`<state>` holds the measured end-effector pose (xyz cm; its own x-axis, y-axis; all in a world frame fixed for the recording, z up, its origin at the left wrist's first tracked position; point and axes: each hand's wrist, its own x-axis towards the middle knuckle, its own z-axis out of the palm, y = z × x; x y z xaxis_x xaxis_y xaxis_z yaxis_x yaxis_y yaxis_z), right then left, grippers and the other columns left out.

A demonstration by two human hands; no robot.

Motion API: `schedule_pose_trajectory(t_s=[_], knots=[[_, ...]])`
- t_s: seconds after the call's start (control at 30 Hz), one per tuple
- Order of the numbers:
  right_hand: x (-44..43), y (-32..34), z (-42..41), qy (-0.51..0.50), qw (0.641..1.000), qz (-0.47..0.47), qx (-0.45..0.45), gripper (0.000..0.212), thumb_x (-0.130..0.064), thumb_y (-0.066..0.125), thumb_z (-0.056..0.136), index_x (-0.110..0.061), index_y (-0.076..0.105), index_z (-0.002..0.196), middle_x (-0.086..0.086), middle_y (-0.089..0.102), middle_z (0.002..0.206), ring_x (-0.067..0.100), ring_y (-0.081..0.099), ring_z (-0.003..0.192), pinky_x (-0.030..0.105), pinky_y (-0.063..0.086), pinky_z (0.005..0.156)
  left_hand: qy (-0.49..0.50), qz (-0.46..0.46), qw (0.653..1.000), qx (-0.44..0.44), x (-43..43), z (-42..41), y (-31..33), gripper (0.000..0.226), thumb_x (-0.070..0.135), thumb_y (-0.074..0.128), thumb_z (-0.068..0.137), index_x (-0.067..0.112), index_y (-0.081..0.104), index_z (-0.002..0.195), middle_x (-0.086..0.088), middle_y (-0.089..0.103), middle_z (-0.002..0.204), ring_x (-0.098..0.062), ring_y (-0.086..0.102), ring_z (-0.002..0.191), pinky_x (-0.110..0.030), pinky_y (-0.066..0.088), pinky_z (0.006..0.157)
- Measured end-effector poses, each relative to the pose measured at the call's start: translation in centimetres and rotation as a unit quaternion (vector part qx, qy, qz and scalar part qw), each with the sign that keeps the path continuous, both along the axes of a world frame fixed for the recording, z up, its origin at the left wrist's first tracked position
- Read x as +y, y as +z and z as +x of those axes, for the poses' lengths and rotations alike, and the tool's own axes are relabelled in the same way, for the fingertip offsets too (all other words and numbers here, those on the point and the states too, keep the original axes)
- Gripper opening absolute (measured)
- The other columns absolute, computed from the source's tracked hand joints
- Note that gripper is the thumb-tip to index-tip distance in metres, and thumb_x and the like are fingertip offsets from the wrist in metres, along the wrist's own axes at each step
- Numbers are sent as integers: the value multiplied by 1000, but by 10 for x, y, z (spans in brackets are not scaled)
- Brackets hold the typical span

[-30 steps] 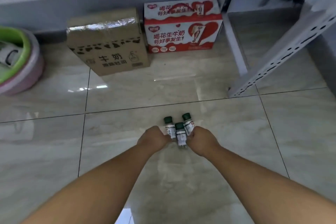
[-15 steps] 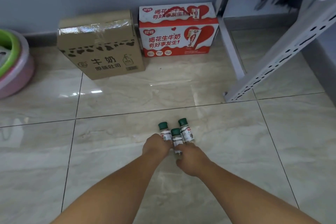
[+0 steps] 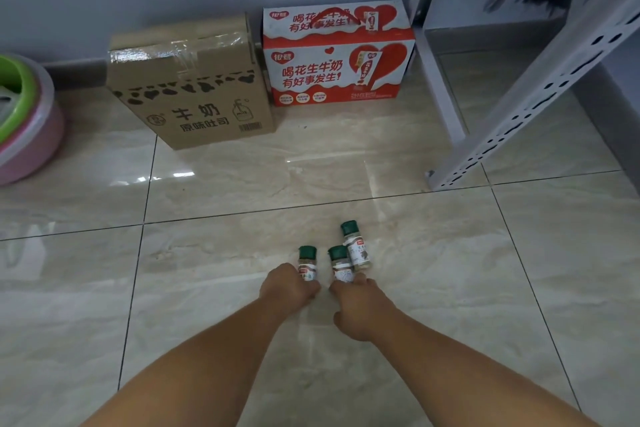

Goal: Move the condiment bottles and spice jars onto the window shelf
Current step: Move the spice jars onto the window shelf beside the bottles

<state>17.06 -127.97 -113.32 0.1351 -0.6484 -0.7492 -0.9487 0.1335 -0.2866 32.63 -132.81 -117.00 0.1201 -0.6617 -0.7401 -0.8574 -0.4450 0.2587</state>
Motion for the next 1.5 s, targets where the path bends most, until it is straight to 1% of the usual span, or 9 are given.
schedule_pose_trajectory(t_s=[0.2,0.3,0.43,0.57,0.67,0.83,0.97,1.23,1.5], knots=[[-3,8,7,-115,989,-87,-27,17,-34,48,97,-28,51,113,14,62,113,36,63,100,37,55,84,4,-27,997,74,-8,11,14,25,37,77,77,14,70,85,-3,67,77,-19,62,70,-25,37,51],[-11,21,8,-214,972,-84,-58,21,-27,52,96,-19,48,116,13,64,113,34,63,101,31,47,76,-8,-52,993,108,-16,14,36,22,33,79,73,16,67,79,1,64,74,-17,61,70,-26,35,51],[-30,57,1,-331,928,-82,-152,34,-16,63,93,-17,36,113,6,59,102,27,61,90,29,43,70,-6,-94,982,161,-30,14,83,24,31,86,67,22,65,75,6,63,72,-13,57,67,-26,38,56],[-43,106,-10,-371,891,-98,-240,20,-22,70,81,-15,65,98,4,67,88,24,63,79,41,55,71,1,-130,964,233,-38,15,143,26,30,90,65,21,74,83,-2,77,85,-12,64,71,-29,50,69],[-42,149,-13,-400,856,-123,-302,20,-8,72,86,-26,64,88,3,70,91,19,63,80,34,52,75,-5,-153,948,279,-40,14,194,25,20,90,72,19,77,93,1,80,90,-9,71,78,-28,57,78],[-32,211,-21,-398,838,-160,-337,36,-9,77,82,-19,61,112,-3,73,102,15,71,91,35,57,77,-8,-202,930,306,-31,13,268,29,23,89,74,25,76,100,9,80,95,-10,75,90,-31,59,86],[-25,253,-36,-365,839,-197,-353,41,-5,81,80,-21,62,113,-4,75,106,13,72,98,39,58,94,-41,-220,924,310,-19,16,316,38,36,88,74,31,74,110,14,79,102,-4,74,95,-35,59,93],[-17,386,-55,-263,848,-284,-361,45,-27,86,77,-39,61,113,-14,76,105,3,71,98,31,55,93,-97,-301,893,320,-9,13,430,37,45,86,73,37,70,106,5,79,98,-17,75,92,-44,60,90],[-11,621,-67,-246,832,-330,-373,41,-32,82,83,-48,57,112,-23,73,102,-3,71,93,17,50,80,-139,-345,867,332,6,1,655,23,30,85,83,28,70,101,17,77,88,3,69,76,-13,52,68]])
